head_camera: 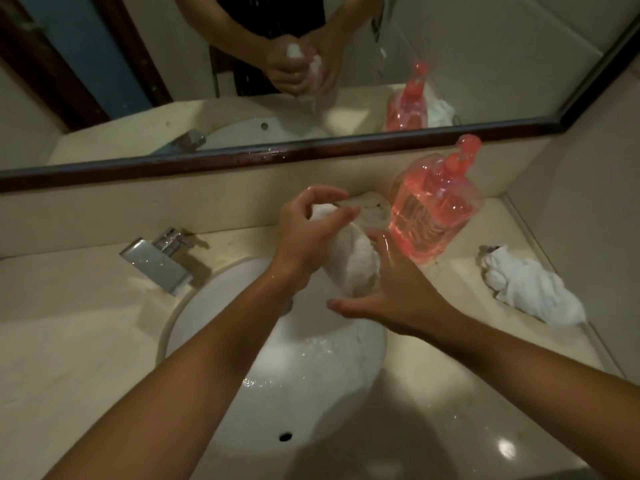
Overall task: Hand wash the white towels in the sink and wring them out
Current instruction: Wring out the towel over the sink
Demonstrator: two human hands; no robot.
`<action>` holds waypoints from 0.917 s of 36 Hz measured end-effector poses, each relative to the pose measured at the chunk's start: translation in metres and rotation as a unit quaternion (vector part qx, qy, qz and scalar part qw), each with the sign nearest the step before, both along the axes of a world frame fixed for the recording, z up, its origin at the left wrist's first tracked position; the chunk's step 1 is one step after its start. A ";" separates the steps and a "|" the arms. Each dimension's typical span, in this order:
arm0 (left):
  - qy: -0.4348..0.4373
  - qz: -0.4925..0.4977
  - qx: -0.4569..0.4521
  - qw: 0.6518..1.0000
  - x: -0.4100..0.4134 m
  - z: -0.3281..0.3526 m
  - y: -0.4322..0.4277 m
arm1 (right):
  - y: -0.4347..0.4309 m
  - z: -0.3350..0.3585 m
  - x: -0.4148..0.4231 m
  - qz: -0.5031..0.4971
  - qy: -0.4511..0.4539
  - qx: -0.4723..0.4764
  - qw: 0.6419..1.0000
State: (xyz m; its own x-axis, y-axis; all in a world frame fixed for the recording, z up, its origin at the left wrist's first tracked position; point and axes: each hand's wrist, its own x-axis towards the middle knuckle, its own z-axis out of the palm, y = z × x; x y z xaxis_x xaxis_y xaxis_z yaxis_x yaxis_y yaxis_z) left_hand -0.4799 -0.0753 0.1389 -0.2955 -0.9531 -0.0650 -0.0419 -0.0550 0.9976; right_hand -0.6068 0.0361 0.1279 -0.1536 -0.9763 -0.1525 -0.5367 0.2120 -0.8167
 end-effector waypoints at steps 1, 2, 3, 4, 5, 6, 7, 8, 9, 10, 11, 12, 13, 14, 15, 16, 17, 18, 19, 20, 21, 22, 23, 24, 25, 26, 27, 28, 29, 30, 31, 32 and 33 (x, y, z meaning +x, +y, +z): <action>0.017 0.030 0.031 0.999 -0.002 0.003 0.005 | 0.001 -0.001 -0.004 0.008 0.064 -0.038 0.997; 0.030 0.056 0.060 0.996 -0.005 0.007 0.010 | 0.003 -0.002 -0.007 0.018 0.115 -0.072 0.991; 0.041 0.075 0.089 0.992 -0.008 0.012 0.016 | 0.003 -0.005 -0.010 0.029 0.155 -0.102 0.982; 0.056 0.092 0.118 0.987 -0.012 0.017 0.020 | 0.003 -0.007 -0.012 0.040 0.200 -0.130 0.970; 0.075 0.111 0.151 0.979 -0.016 0.021 0.023 | 0.002 -0.011 -0.013 0.048 0.252 -0.153 0.954; 0.092 0.131 0.183 0.970 -0.020 0.025 0.026 | 0.002 -0.014 -0.013 0.048 0.296 -0.165 0.940; 0.100 0.144 0.206 0.963 -0.023 0.029 0.028 | 0.001 -0.015 -0.013 0.040 0.316 -0.168 0.933; 0.100 0.147 0.216 0.960 -0.025 0.033 0.028 | 0.001 -0.015 -0.014 0.027 0.313 -0.167 0.935; 0.097 0.136 0.216 0.962 -0.025 0.036 0.028 | 0.000 -0.014 -0.016 0.016 0.288 -0.166 0.943; 0.091 0.110 0.210 0.967 -0.024 0.038 0.028 | -0.001 -0.010 -0.017 0.003 0.245 -0.154 0.957; 0.087 0.075 0.198 0.973 -0.021 0.039 0.027 | -0.002 -0.003 -0.019 -0.008 0.185 -0.125 0.975; 0.087 0.043 0.177 0.979 -0.017 0.039 0.025 | -0.003 0.007 -0.021 -0.016 0.115 -0.083 0.990; 0.085 0.018 0.148 0.985 -0.012 0.037 0.022 | -0.004 0.016 -0.023 -0.021 0.040 -0.043 0.998; 0.090 0.000 0.117 0.989 -0.006 0.032 0.018 | -0.003 0.026 -0.025 -0.025 -0.042 -0.010 0.999; 0.114 -0.017 0.096 0.989 0.000 0.027 0.013 | -0.001 0.034 -0.026 -0.023 -0.134 0.013 0.991; 0.151 -0.044 0.083 0.984 0.004 0.020 0.009 | 0.002 0.039 -0.026 -0.014 -0.241 0.030 0.970; 0.190 -0.084 0.075 0.975 0.006 0.016 0.007 | 0.006 0.042 -0.025 0.000 -0.351 0.051 0.935; 0.218 -0.125 0.075 0.965 0.006 0.013 0.004 | 0.009 0.044 -0.023 0.021 -0.442 0.076 0.894; 0.237 -0.159 0.086 0.955 0.005 0.014 0.002 | 0.010 0.043 -0.020 0.046 -0.508 0.104 0.854; 0.251 -0.189 0.099 0.944 0.003 0.015 0.002 | 0.011 0.042 -0.015 0.071 -0.559 0.128 0.816; 0.274 -0.225 0.115 0.928 0.002 0.016 0.002 | 0.010 0.040 -0.012 0.095 -0.600 0.145 0.781; 0.300 -0.258 0.129 0.909 0.001 0.017 0.002 | 0.009 0.038 -0.009 0.112 -0.635 0.157 0.748; 0.321 -0.279 0.144 0.893 0.000 0.018 0.002 | 0.009 0.035 -0.007 0.121 -0.663 0.166 0.720; 0.323 -0.282 0.163 0.888 0.001 0.020 0.001 | 0.008 0.034 -0.005 0.126 -0.682 0.174 0.699; 0.315 -0.281 0.183 0.888 0.001 0.022 -0.001 | 0.008 0.033 -0.004 0.126 -0.694 0.179 0.686; 0.304 -0.277 0.197 0.890 0.003 0.023 -0.003 | 0.008 0.033 -0.004 0.125 -0.699 0.184 0.679; 0.296 -0.274 0.205 0.892 0.005 0.023 -0.005 | 0.009 0.034 -0.004 0.125 -0.699 0.187 0.679; 0.293 -0.272 0.203 0.894 0.007 0.024 -0.006 | 0.011 0.036 -0.006 0.122 -0.696 0.191 0.681; 0.294 -0.271 0.199 0.895 0.008 0.025 -0.006 | 0.012 0.038 -0.008 0.118 -0.693 0.196 0.684; 0.297 -0.271 0.196 0.894 0.008 0.027 -0.006 | 0.014 0.041 -0.010 0.113 -0.692 0.203 0.684; 0.299 -0.269 0.201 0.893 0.008 0.029 -0.005 | 0.015 0.043 -0.012 0.109 -0.693 0.210 0.681; 0.303 -0.267 0.211 0.890 0.008 0.031 -0.003 | 0.016 0.046 -0.014 0.110 -0.693 0.216 0.679; 0.310 -0.261 0.224 0.886 0.008 0.032 -0.002 | 0.016 0.050 -0.016 0.119 -0.689 0.218 0.681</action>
State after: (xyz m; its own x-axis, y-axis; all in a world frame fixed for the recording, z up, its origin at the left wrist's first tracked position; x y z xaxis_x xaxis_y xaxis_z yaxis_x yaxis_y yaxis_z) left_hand -0.4721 -0.0770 0.1707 -0.8000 -0.5956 -0.0724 0.3707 -0.5856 0.7209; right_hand -0.6229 0.0525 0.1774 0.5832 -0.7641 -0.2758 0.6131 0.6367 -0.4676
